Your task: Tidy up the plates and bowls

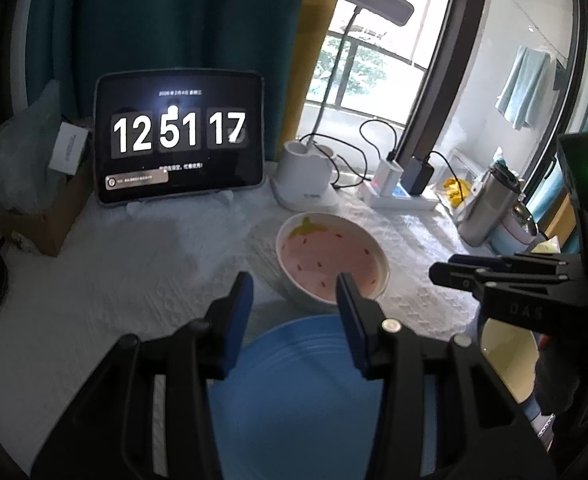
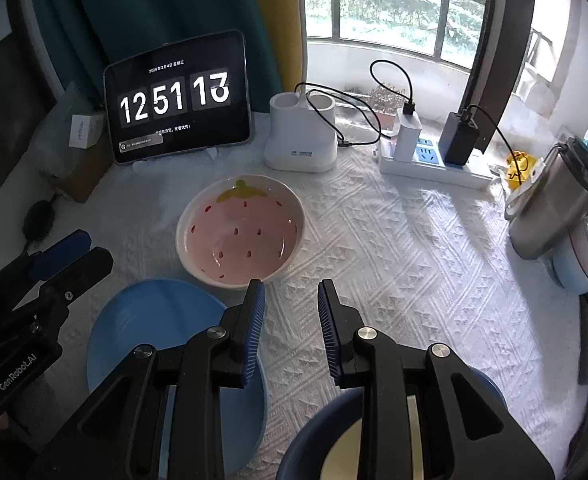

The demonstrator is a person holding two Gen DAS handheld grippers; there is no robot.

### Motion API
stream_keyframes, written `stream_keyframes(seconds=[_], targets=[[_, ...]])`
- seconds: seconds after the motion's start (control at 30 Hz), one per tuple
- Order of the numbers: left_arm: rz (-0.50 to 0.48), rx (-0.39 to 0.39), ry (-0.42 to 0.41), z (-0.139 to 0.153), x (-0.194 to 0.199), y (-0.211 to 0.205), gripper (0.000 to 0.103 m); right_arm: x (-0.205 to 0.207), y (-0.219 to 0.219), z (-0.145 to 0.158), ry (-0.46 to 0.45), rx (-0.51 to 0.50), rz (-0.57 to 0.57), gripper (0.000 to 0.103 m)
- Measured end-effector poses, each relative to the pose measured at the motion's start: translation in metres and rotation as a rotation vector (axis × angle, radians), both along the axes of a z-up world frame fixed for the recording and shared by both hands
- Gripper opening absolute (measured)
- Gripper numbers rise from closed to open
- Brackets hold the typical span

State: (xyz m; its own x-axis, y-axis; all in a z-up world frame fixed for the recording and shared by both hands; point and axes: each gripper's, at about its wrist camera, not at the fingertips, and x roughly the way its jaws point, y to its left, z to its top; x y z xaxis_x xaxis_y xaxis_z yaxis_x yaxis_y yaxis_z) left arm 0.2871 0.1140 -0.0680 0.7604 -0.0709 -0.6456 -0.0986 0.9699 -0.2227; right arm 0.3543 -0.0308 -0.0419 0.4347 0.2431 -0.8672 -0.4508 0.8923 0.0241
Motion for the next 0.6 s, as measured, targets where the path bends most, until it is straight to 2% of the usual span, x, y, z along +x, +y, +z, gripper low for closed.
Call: stream_keyframes(seconds=[0.6], targets=[[0.013, -0.042, 0.053, -0.020, 0.038, 0.011, 0.045, 0.035, 0.020, -0.031, 0.069, 0.005, -0.010, 0.029]])
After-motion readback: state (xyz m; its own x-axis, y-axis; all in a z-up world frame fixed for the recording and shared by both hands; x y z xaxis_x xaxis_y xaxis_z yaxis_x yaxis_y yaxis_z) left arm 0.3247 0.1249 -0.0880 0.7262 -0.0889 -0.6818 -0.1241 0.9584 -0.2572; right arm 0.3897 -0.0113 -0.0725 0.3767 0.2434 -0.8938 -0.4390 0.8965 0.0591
